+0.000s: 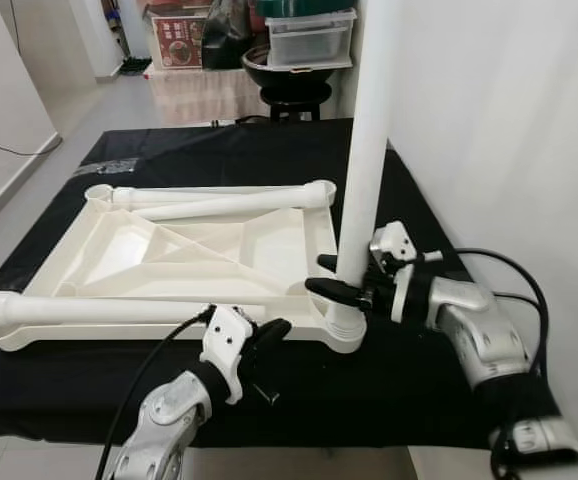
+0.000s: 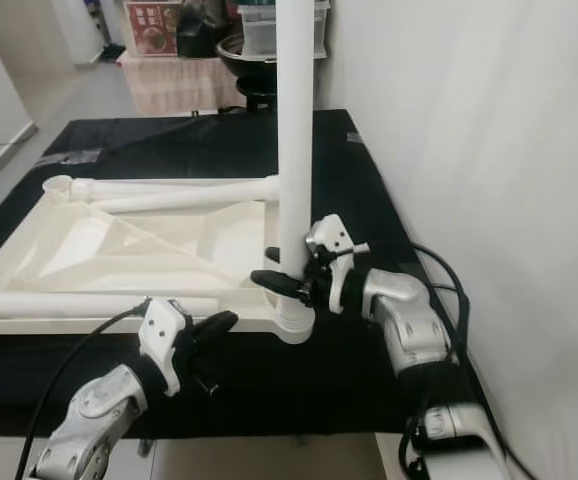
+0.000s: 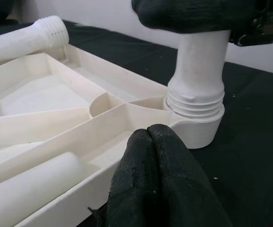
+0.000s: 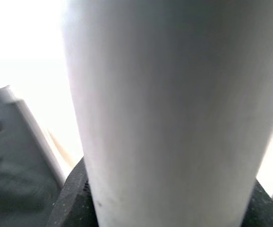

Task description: Building children table

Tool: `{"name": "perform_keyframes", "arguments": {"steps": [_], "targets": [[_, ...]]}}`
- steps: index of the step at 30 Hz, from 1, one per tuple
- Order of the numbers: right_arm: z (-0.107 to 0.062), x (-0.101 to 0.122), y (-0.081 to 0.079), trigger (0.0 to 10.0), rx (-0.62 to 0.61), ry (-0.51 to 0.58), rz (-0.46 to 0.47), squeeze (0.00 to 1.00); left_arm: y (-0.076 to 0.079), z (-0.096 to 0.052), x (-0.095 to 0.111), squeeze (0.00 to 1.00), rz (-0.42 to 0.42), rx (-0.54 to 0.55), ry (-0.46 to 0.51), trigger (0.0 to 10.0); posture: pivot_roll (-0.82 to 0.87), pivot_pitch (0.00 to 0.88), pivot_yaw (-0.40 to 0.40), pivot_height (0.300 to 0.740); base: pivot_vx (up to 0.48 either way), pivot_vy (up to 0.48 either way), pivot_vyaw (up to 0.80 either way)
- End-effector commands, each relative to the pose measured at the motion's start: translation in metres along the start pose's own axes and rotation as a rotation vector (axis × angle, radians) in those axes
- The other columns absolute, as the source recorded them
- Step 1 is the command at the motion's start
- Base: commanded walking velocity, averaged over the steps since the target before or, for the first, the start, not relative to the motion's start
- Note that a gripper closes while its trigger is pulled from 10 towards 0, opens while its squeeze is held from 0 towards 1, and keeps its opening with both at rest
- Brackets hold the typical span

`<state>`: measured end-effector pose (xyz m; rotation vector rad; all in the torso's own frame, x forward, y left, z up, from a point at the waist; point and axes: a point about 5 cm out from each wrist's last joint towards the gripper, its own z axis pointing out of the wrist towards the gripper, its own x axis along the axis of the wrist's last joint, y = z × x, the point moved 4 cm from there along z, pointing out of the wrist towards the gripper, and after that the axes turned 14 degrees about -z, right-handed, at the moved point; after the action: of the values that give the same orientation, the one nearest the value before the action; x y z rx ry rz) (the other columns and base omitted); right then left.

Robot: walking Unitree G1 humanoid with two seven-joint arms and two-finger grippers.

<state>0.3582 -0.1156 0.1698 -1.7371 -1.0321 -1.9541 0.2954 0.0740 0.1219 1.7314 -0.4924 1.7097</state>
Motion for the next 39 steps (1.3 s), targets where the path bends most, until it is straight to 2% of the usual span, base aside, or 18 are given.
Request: {"name": "perform_keyframes", "arguments": {"steps": [1, 2, 3, 4, 5, 8, 15, 16, 18, 19, 20, 23, 27, 28, 30, 33, 37, 39], "targets": [[-0.007, -0.035, -0.013, 0.0, -0.264, -0.121, 0.159, 0.00, -0.002, -0.004, -0.001, 0.00, -0.004, 0.000, -0.013, 10.0, -0.11, 0.111, 0.012, 0.740, 0.000, 0.000, 0.00], [-0.007, -0.035, -0.013, 0.0, -0.264, -0.121, 0.159, 0.00, -0.002, -0.004, -0.001, 0.00, -0.004, 0.000, -0.013, 10.0, -0.11, 0.111, 0.012, 0.740, 0.000, 0.000, 0.00], [-0.011, -0.042, -0.021, 0.0, -0.401, -0.131, 0.245, 0.00, -0.003, -0.004, -0.001, 0.00, -0.004, 0.001, -0.013, 10.0, -0.11, 0.111, 0.012, 0.740, 0.000, 0.000, 0.00], [-0.004, -0.031, -0.036, 0.0, -0.352, -0.116, 0.107, 0.00, -0.005, -0.005, -0.001, 0.00, -0.005, 0.002, -0.014, 10.0, -0.13, 0.117, 0.035, 0.740, 0.000, 0.000, 0.00], [0.000, -0.029, -0.037, 0.0, -0.346, -0.121, 0.085, 0.00, -0.006, -0.005, -0.001, 0.00, -0.006, 0.001, -0.018, 10.0, -0.14, 0.109, 0.038, 0.740, 0.000, 0.000, 0.00], [0.004, -0.044, -0.040, 0.0, -0.286, -0.186, 0.106, 0.00, -0.005, -0.003, -0.001, 0.00, -0.008, -0.012, -0.025, 10.0, -0.11, 0.104, 0.024, 0.740, 0.000, 0.000, 0.00], [0.004, -0.038, -0.043, 0.0, -0.295, -0.171, 0.094, 0.00, -0.007, -0.003, -0.001, 0.00, -0.009, 0.001, -0.021, 10.0, -0.12, 0.105, 0.033, 0.740, 0.000, 0.000, 0.00], [0.002, -0.038, -0.041, 10.0, -0.319, -0.183, 0.122, 0.00, -0.008, -0.003, -0.001, 0.00, -0.010, 0.005, -0.020, 10.0, -0.12, 0.098, 0.030, 0.740, 0.000, 0.000, 0.00], [0.002, -0.037, -0.041, 10.0, -0.317, -0.177, 0.154, 0.00, -0.008, -0.003, -0.001, 0.00, -0.012, 0.006, -0.019, 10.0, -0.12, 0.098, 0.030, 0.740, 0.000, 0.000, 0.00], [0.003, -0.031, -0.043, 10.0, -0.301, -0.149, 0.181, 0.81, -0.007, -0.003, -0.001, 0.00, -0.012, 0.003, -0.021, 10.0, -0.11, 0.098, 0.031, 0.740, 0.000, 0.000, 0.00], [0.005, -0.023, -0.047, 10.0, -0.243, -0.108, 0.196, 1.00, -0.006, -0.003, -0.001, 0.00, -0.012, 0.001, -0.022, 10.0, -0.10, 0.097, 0.027, 0.740, 0.000, 0.000, 0.00], [0.008, -0.015, -0.052, 10.0, -0.171, -0.062, 0.200, 1.00, -0.006, -0.002, -0.002, 0.00, -0.012, -0.001, -0.024, 10.0, -0.10, 0.097, 0.027, 0.740, 0.000, 0.000, 0.00], [0.011, 0.008, -0.036, 10.0, -0.039, 0.025, 0.125, 1.00, -0.005, -0.002, -0.002, 0.00, -0.013, 0.000, -0.022, 10.0, -0.10, 0.091, 0.021, 0.740, 0.000, 0.000, 0.00], [0.012, 0.017, -0.031, 10.0, 0.054, 0.045, 0.040, 0.00, -0.004, -0.001, -0.003, 0.00, -0.014, 0.001, -0.022, 10.0, -0.10, 0.086, 0.019, 0.740, 0.000, 0.000, 0.00], [0.010, 0.024, -0.025, 10.0, 0.161, 0.046, -0.053, 0.00, -0.004, -0.001, -0.003, 0.00, -0.014, 0.001, -0.022, 10.0, -0.10, 0.082, 0.016, 0.740, 0.000, 0.000, 0.00], [0.010, 0.025, -0.020, 10.0, 0.243, 0.034, -0.085, 0.00, -0.003, -0.001, -0.004, 0.00, -0.014, 0.000, -0.022, 10.0, -0.09, 0.078, 0.011, 0.740, 0.000, 0.000, 0.00], [0.011, 0.024, -0.013, 10.0, 0.331, 0.019, -0.101, 0.00, -0.003, -0.001, -0.005, 0.00, -0.013, 0.001, -0.023, 10.0, -0.08, 0.075, 0.008, 0.740, 0.000, 0.000, 0.00], [0.014, 0.025, -0.005, 10.0, 0.365, 0.030, -0.049, 0.00, -0.002, -0.001, -0.005, 0.00, -0.011, 0.004, -0.021, 10.0, -0.08, 0.072, 0.005, 0.740, 0.000, 0.000, 0.00]]}}
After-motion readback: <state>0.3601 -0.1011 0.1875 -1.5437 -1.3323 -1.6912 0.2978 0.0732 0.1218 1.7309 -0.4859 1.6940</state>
